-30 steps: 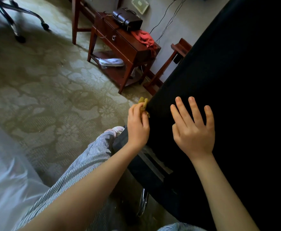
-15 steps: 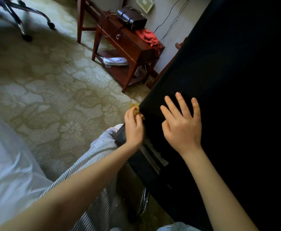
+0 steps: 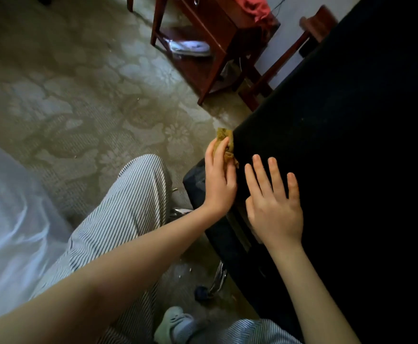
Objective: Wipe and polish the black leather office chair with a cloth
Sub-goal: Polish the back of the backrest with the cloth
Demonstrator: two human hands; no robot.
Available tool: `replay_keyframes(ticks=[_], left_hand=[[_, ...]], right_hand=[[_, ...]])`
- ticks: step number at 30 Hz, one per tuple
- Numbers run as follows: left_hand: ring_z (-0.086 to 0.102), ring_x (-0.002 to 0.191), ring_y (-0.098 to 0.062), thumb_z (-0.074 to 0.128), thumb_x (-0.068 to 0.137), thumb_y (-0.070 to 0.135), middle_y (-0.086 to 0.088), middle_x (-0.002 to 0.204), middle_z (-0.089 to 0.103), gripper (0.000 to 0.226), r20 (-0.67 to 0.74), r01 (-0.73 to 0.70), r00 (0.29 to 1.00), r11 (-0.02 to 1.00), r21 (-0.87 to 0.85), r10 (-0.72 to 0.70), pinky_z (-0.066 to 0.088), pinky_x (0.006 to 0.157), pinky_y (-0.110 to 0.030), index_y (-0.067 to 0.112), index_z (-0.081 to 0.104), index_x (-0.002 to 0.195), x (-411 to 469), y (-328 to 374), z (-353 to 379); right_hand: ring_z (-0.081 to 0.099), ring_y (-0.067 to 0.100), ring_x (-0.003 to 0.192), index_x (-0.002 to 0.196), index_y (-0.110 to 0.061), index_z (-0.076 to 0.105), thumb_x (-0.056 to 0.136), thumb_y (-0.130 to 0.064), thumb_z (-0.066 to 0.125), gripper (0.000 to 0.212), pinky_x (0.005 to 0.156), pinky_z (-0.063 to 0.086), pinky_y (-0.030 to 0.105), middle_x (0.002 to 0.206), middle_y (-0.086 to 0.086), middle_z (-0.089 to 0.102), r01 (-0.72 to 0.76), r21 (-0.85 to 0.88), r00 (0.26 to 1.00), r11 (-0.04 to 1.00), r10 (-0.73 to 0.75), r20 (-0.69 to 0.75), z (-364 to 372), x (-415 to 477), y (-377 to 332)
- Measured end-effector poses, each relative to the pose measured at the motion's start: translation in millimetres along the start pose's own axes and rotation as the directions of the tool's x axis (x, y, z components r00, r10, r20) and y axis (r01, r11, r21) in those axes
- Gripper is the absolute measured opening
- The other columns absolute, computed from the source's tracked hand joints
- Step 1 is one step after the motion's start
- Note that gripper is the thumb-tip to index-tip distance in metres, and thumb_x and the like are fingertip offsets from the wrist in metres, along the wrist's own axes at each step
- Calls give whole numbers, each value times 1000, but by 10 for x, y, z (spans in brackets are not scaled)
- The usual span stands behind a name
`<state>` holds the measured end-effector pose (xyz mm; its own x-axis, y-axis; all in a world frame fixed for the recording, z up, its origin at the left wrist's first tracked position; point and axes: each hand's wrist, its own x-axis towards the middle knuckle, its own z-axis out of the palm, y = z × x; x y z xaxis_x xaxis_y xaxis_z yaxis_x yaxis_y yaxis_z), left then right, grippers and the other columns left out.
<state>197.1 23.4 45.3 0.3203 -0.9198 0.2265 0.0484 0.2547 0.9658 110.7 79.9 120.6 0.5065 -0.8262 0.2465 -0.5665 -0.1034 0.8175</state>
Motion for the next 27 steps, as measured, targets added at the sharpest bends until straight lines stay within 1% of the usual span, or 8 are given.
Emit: replay_keyframes(ticks=[3, 6, 9, 11, 14, 18, 23, 27], left_hand=[[29, 134, -15, 38, 92, 16, -14, 144, 29, 46, 8, 11, 1000, 1000, 21, -11, 24, 112, -21, 9, 38, 137, 50, -276, -36], [25, 132, -6, 38, 92, 11, -17, 146, 28, 47, 2, 150, 989, 985, 81, -151, 18, 109, -9, 6, 38, 138, 56, -627, -103], [26, 134, -14, 37, 94, 11, -15, 147, 27, 45, -23, 314, 949, 941, 129, -314, 18, 108, -13, 9, 38, 139, -7, -986, -176], [30, 132, -18, 38, 95, 4, -18, 145, 28, 42, -57, 388, 921, 911, 137, -384, 15, 103, -4, 5, 40, 137, -6, -1191, -196], [34, 130, -21, 36, 98, 4, -18, 142, 34, 39, -128, 577, 814, 813, 79, -566, 14, 95, 4, 2, 41, 136, 62, -1452, -224], [33, 133, -20, 32, 100, 14, -10, 144, 34, 40, -158, 750, 649, 660, -31, -745, 22, 106, -22, 11, 36, 140, 78, -1544, -188], [32, 121, -6, 34, 99, 6, -10, 144, 29, 39, -201, 661, 727, 749, -52, -656, 18, 86, 9, 5, 37, 138, 2, -1301, -77], [28, 124, -1, 35, 99, 7, -10, 150, 20, 41, -153, 556, 818, 831, -37, -554, 14, 84, 13, 6, 35, 140, -45, -930, 18]], right_hand=[[19, 25, 139, 145, -15, 32, 97, -21, 17, 50, 114, -3, 45, 151, 6, 22, 5, -68, 1000, 998, -7, -30, 128, -31, -2], [20, 26, 138, 145, -14, 31, 98, -21, 17, 50, 113, 1, 47, 151, 6, 22, 19, -110, 999, 994, -22, -33, 157, 13, -12], [19, 27, 138, 145, -14, 32, 98, -22, 18, 50, 112, 1, 47, 151, 6, 22, 39, -110, 999, 993, -42, -29, 166, 38, -22], [20, 27, 137, 144, -14, 34, 98, -22, 21, 49, 112, 1, 47, 151, 5, 24, 33, -109, 999, 994, -37, -37, 172, 67, -43], [21, 26, 136, 143, -15, 37, 97, -22, 22, 48, 112, 2, 47, 150, 3, 33, 23, -108, 999, 994, -28, -40, 197, 137, -61], [22, 27, 135, 141, -15, 40, 98, -21, 20, 48, 111, 4, 46, 148, 4, 38, 20, -103, 999, 995, -23, -34, 203, 179, -81], [23, 25, 135, 137, -15, 46, 97, -19, 23, 47, 112, 4, 43, 146, 4, 41, -19, -25, 999, 999, 18, -37, 171, 221, -94], [23, 24, 136, 133, -14, 51, 96, -16, 24, 46, 113, 3, 40, 144, 5, 43, -70, 100, 997, 993, 73, -19, 114, 273, -103]])
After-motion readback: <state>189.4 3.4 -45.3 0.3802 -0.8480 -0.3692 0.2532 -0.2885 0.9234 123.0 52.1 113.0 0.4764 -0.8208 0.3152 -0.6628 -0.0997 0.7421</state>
